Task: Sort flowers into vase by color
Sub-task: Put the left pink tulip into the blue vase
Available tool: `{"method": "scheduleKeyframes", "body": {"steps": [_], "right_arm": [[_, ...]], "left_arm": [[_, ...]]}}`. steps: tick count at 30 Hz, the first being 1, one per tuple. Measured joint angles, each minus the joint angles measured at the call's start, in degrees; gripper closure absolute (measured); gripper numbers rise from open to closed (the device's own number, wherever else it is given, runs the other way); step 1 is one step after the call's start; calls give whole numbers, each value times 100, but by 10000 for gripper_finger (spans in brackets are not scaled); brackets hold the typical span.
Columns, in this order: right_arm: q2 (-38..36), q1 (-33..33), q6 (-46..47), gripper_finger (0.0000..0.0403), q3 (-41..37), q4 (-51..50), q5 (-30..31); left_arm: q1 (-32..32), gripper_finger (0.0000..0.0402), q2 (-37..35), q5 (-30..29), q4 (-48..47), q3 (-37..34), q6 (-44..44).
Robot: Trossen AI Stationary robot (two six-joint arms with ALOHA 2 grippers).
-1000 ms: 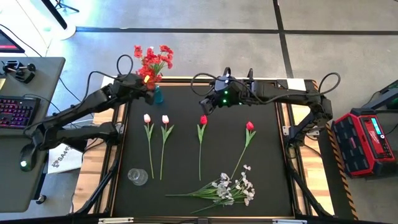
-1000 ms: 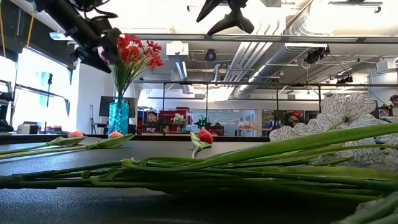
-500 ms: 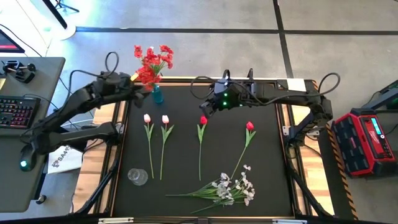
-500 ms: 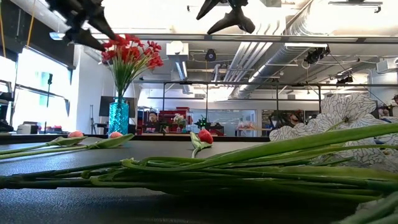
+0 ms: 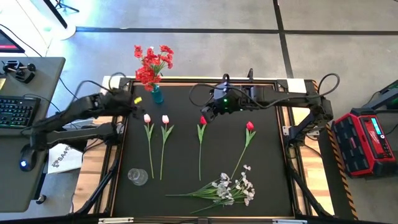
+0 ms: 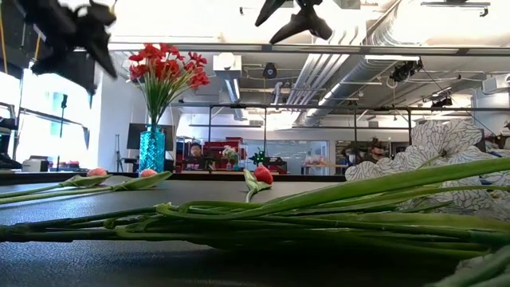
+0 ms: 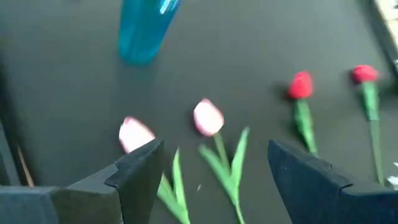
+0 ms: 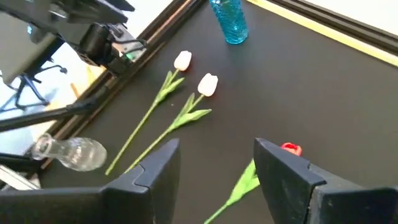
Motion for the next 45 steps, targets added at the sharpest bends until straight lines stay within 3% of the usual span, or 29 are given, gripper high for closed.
{"method": "scheduleKeyframes", "body": {"steps": [5, 16, 27, 39, 45], "right_arm": [[0, -40, 53, 214, 0, -416, 3], [0, -40, -3, 214, -2, -638, 86], [0, -38, -102, 214, -2, -845, 149], [0, 41, -59, 214, -4, -1481, 812], [0, 50, -83, 214, -4, -1593, 933]], "left_arm": [[-171, 131, 97, -5, 300, -833, -1045], [-201, 131, 759, -128, 665, -1578, -1364], [-206, 131, 1626, -164, 1234, -1615, -1415], [-279, 132, 2810, -294, 1835, -1615, -1478], [-279, 167, 3260, -397, 1853, -1615, -1553]]}}
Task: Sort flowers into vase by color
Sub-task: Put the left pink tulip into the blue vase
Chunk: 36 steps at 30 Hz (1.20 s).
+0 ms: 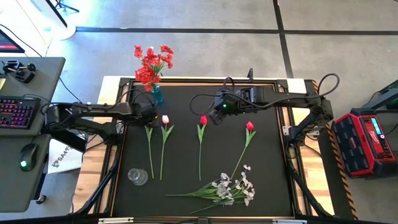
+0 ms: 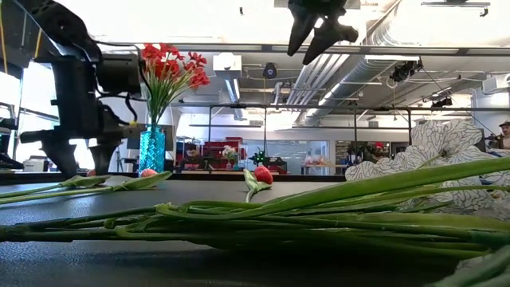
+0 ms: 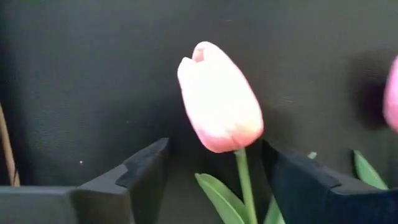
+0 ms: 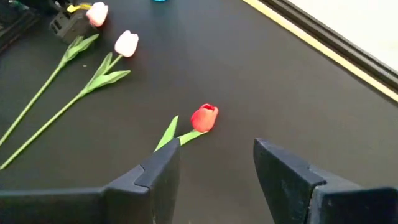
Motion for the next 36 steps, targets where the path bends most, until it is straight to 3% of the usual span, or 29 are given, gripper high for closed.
{"method": "scheduleKeyframes", "body": {"steps": [16, 23, 29, 36], "right_arm": [[2, -2, -169, 214, 0, -172, 214], [2, 38, -137, 214, 0, -170, 268], [2, 210, -111, 214, 0, -236, 266], [2, 335, 132, 214, 0, -275, 314]], "left_arm": [[2, 366, 67, 304, 512, 2, 138], [3, 397, -115, 707, 729, -1, 137], [-267, 395, -1147, 1206, 612, 184, -8], [-453, 395, -3033, 473, 284, 359, 116]]}}
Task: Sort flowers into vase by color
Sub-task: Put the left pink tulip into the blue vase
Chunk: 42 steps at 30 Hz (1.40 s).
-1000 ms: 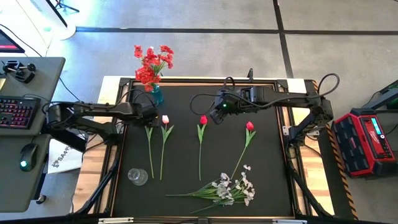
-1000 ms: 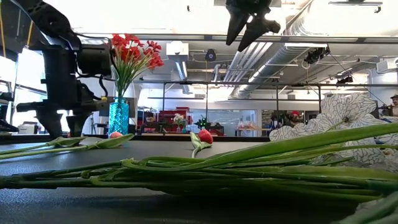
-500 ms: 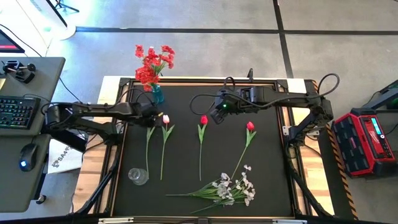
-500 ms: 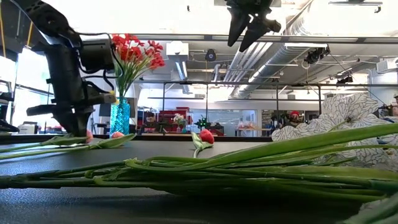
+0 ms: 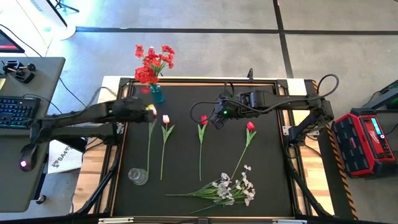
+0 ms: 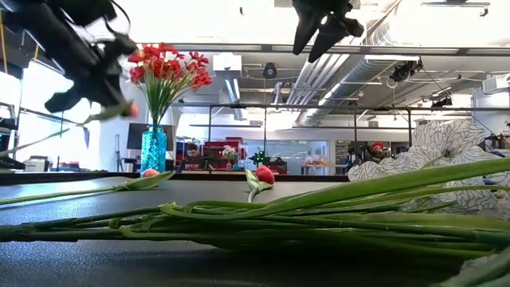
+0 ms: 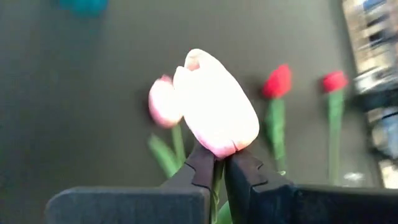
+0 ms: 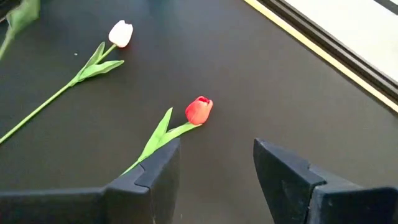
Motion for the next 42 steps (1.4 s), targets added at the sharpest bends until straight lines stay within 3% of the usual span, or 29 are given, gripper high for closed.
{"method": "scheduleKeyframes", "body": {"steps": [7, 11, 14, 17, 22, 27, 33, 39, 42], "right_arm": [[0, 28, 11, 214, 0, 5, -103], [0, 27, 2, 214, 0, 15, -318], [0, 23, -65, 214, 0, 58, -343], [0, 23, -174, 214, 0, 264, -393], [0, -58, -254, 214, 0, 742, -692], [0, -153, 1, 214, 0, 1073, -773], [0, -362, -212, 214, 0, 1831, -1126], [0, -663, -417, 214, 0, 2264, -1672], [0, -762, -449, 214, 0, 2242, -1803]], "left_arm": [[0, 395, -1385, -1374, 146, 339, 1173], [0, 395, -1785, -1597, 985, 529, 2361], [0, 395, -1922, -1673, 1671, 622, 3510], [0, 398, -1951, -2214, 2044, 669, 4604], [3, 399, -1951, -2978, 2850, 670, 5981], [49, 400, -1951, -3241, 3652, 672, 7184], [366, 400, -1711, -3214, 4220, 439, 7421], [753, 400, -1212, -2950, 5753, 21, 7278], [933, 400, -997, -2900, 6027, -9, 7226]]}}
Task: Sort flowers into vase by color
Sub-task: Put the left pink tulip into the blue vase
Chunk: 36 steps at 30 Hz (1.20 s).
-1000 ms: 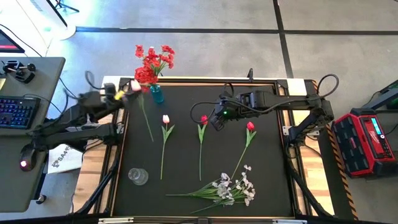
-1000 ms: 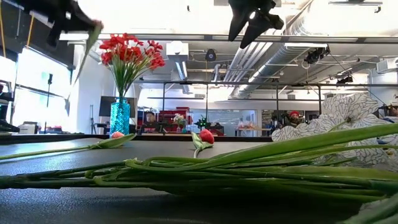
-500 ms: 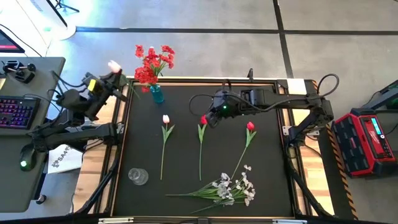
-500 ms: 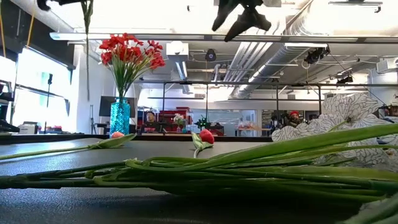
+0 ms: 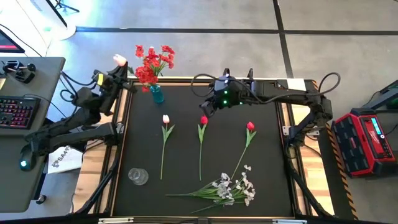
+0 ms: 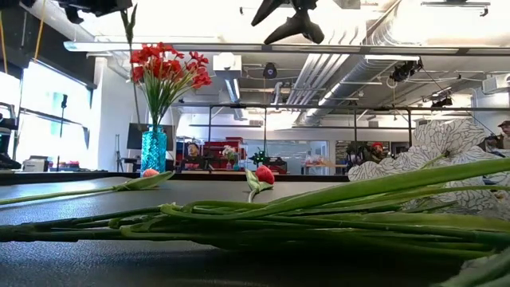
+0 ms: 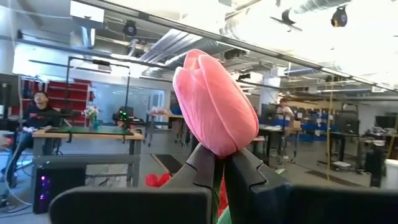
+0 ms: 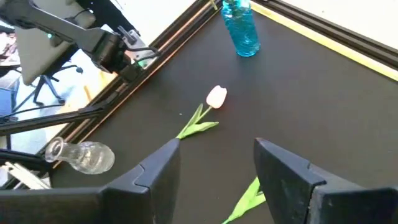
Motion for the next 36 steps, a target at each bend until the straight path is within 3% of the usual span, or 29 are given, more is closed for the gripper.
{"method": "scheduleKeyframes", "body": {"steps": [10, 19, 26, 36], "right_arm": [[0, 46, -2, 214, 0, -93, -35], [0, 44, -2, 214, 0, -165, 61], [0, 43, -61, 214, 0, -164, 70], [0, 44, -50, 214, 0, -165, 70]], "left_arm": [[373, 400, 284, 398, 686, 0, -12], [661, 401, 773, 1020, 692, 0, -750], [658, 401, 1049, 1001, 702, 4, -856], [654, 387, 1028, 868, 8, 2, -1144]]}}
